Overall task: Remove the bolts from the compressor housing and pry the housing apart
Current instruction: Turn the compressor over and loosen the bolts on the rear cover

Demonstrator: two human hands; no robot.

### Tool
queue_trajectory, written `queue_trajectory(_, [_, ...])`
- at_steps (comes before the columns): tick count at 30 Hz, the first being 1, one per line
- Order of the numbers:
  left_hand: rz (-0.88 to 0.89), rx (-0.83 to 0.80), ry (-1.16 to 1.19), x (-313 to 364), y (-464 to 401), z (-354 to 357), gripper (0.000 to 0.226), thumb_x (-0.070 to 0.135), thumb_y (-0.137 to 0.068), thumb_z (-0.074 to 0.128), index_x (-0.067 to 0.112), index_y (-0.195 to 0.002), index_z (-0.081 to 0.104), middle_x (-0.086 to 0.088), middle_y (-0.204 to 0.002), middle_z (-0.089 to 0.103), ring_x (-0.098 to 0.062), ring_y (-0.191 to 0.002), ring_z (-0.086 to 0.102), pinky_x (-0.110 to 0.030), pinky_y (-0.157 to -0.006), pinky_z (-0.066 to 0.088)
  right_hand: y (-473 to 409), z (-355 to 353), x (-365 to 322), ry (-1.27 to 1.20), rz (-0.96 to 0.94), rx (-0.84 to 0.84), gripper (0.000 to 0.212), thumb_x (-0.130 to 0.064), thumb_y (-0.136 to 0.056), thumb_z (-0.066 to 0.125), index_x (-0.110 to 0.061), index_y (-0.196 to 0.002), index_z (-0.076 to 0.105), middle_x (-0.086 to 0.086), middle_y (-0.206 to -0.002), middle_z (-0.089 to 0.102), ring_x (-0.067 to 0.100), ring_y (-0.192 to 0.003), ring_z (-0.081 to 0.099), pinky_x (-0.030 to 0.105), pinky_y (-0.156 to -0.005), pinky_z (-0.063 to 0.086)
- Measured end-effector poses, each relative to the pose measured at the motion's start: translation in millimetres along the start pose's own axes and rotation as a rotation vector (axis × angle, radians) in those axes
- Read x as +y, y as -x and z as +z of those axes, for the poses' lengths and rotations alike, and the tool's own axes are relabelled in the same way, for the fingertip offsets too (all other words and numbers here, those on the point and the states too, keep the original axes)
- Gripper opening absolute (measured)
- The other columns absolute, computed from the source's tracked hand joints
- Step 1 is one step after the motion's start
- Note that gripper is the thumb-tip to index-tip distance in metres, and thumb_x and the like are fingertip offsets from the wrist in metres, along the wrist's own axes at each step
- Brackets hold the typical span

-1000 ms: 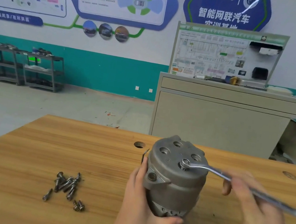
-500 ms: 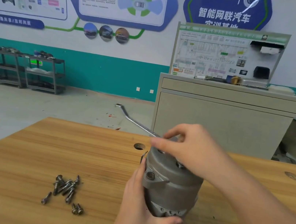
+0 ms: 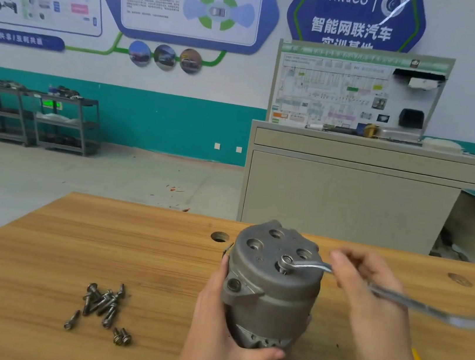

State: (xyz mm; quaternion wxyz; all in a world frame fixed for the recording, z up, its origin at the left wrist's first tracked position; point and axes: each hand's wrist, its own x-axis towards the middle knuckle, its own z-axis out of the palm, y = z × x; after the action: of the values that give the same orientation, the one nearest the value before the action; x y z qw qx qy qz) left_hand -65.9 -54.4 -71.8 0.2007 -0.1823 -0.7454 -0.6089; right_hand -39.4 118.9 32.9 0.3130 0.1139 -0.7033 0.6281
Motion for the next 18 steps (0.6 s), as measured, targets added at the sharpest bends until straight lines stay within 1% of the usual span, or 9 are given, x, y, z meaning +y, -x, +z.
queue_trajectory(3, [0.012,0.019,-0.009,0.1,-0.5,1.6,0.145,0.067,-0.04,0.09,0.021,-0.156,0.017,0.007,-0.154,0.039,-0.015,-0.144,0.035,-0.051,-0.115,0.033,-29.1,7.9,7.3,0.148,0.36,0.041,0.03,-0.045,-0.079,0.073,-0.021,-0.061,0.072,-0.016,-0.051,0.061,-0.003,-0.05,0.053,0.021,-0.056,0.04])
queue_trajectory(5, [0.017,0.024,-0.006,2.8,-2.2,2.5,0.143,0.067,-0.04,0.089,0.02,-0.155,0.018,0.009,-0.153,0.04,-0.012,-0.144,0.036,-0.048,-0.116,0.033,-50.8,19.5,4.6,0.275,0.395,-0.034,0.043,-0.047,-0.078,0.073,-0.008,-0.062,0.068,-0.004,-0.048,0.052,0.013,-0.049,0.047,0.028,-0.051,0.033])
queue_trajectory(7, [0.009,0.019,0.004,2.7,-3.4,3.8,0.14,0.062,-0.039,0.091,0.025,-0.152,0.017,0.014,-0.152,0.04,-0.006,-0.142,0.036,-0.043,-0.116,0.034,-67.6,39.8,-8.7,0.409,0.351,-0.156,0.041,-0.041,-0.077,0.075,-0.003,-0.065,0.067,0.015,-0.056,0.053,0.019,-0.055,0.043,0.03,-0.054,0.031])
queue_trajectory(9, [0.001,0.02,-0.009,1.5,-3.7,4.2,0.138,0.055,-0.037,0.092,0.035,-0.149,0.014,0.018,-0.152,0.036,-0.002,-0.142,0.033,-0.04,-0.116,0.034,-74.5,65.4,-24.1,0.601,0.269,-0.303,0.026,-0.032,-0.077,0.073,-0.005,-0.077,0.073,0.017,-0.07,0.066,0.022,-0.059,0.052,0.03,-0.058,0.042])
queue_trajectory(11, [-0.005,0.036,-0.05,-2.8,-2.7,3.4,0.141,0.056,-0.036,0.092,0.038,-0.15,0.011,0.02,-0.153,0.032,0.0,-0.142,0.031,-0.038,-0.116,0.034,-65.2,87.0,-39.4,0.746,0.122,-0.411,0.015,-0.029,-0.08,0.07,-0.015,-0.08,0.074,0.007,-0.078,0.07,0.023,-0.072,0.063,0.034,-0.068,0.054])
queue_trajectory(13, [0.009,0.046,-0.066,-4.9,-3.5,1.6,0.138,0.057,-0.035,0.092,0.042,-0.15,0.016,0.026,-0.149,0.036,0.004,-0.139,0.034,-0.033,-0.113,0.038,-41.2,93.9,-49.4,0.754,-0.077,-0.452,0.011,-0.036,-0.082,0.068,-0.027,-0.076,0.067,-0.008,-0.078,0.06,0.014,-0.084,0.053,0.036,-0.074,0.048])
queue_trajectory(15, [-0.003,0.04,-0.037,-5.0,-6.1,1.6,0.123,0.059,-0.035,0.091,0.048,-0.14,0.028,0.031,-0.136,0.047,0.005,-0.131,0.044,-0.026,-0.104,0.043,-15.5,84.7,-52.3,0.679,-0.294,-0.435,0.014,-0.043,-0.08,0.066,-0.035,-0.072,0.058,-0.015,-0.08,0.046,0.006,-0.088,0.036,0.031,-0.075,0.036])
queue_trajectory(17, [-0.03,-0.013,0.032,-6.5,-9.6,4.8,0.111,0.071,-0.037,0.087,0.04,-0.134,0.043,0.022,-0.13,0.058,-0.008,-0.129,0.053,-0.032,-0.102,0.046,3.7,63.7,-44.2,0.566,-0.415,-0.369,0.015,-0.049,-0.078,0.062,-0.036,-0.073,0.056,-0.019,-0.085,0.043,0.004,-0.092,0.035,0.03,-0.08,0.035])
queue_trajectory(18, [-0.046,-0.042,0.084,-5.6,-10.8,4.9,0.114,0.076,-0.035,0.085,0.035,-0.134,0.048,0.015,-0.129,0.062,-0.016,-0.129,0.055,-0.04,-0.104,0.047,10.7,52.2,-37.8,0.497,-0.441,-0.31,0.015,-0.049,-0.078,0.061,-0.036,-0.074,0.057,-0.02,-0.087,0.044,0.003,-0.095,0.039,0.028,-0.084,0.035])
